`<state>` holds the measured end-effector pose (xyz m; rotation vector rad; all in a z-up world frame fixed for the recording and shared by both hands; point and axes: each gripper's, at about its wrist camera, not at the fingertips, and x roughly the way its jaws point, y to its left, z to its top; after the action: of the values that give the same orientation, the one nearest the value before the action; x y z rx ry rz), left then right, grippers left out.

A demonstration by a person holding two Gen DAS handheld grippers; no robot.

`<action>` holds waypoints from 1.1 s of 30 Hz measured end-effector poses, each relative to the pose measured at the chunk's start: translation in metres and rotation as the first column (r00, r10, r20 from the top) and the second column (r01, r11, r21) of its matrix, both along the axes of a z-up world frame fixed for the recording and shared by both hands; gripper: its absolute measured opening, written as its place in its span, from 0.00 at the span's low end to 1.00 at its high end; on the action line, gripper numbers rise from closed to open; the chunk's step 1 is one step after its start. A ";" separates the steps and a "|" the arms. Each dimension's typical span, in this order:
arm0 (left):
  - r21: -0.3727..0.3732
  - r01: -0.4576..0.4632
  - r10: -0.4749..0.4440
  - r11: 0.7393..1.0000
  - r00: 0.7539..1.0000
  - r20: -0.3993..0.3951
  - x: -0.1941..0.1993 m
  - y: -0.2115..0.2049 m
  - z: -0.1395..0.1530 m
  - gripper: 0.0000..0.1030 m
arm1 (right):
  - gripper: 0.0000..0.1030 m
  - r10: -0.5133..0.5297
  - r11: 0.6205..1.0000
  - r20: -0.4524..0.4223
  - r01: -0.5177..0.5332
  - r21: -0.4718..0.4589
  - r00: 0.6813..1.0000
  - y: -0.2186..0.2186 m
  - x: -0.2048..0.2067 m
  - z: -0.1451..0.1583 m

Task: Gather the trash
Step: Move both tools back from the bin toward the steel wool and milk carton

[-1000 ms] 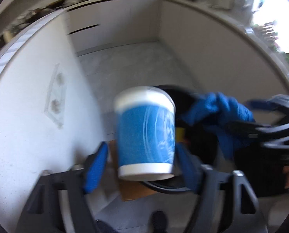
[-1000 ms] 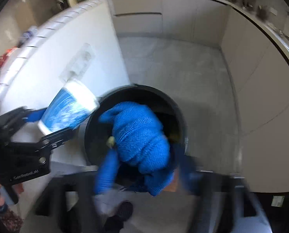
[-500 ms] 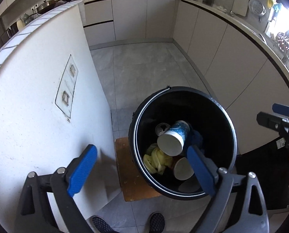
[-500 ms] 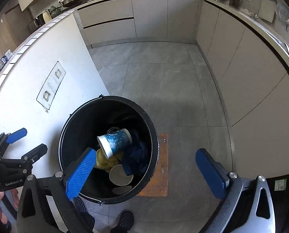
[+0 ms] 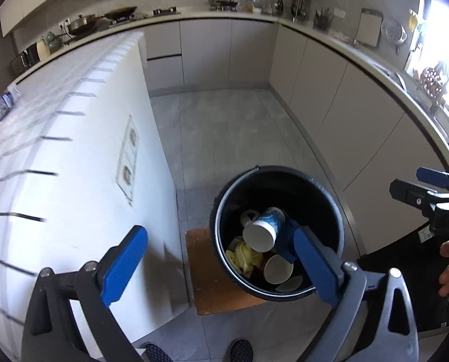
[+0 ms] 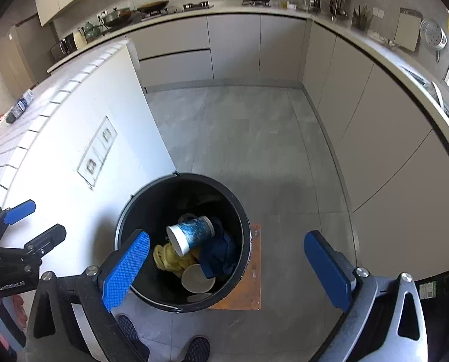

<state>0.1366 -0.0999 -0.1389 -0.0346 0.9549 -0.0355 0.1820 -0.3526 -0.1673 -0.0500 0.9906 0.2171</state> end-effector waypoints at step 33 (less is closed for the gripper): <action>-0.002 -0.431 0.421 0.902 0.879 0.224 -0.088 0.237 0.080 0.96 | 1.00 0.394 0.906 0.228 -0.418 0.066 0.890 0.246 -0.027 0.104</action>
<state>0.0491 0.1373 -0.0588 -0.1932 0.7090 0.3869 0.1548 -0.1070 -0.0634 -0.1752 0.7454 0.6424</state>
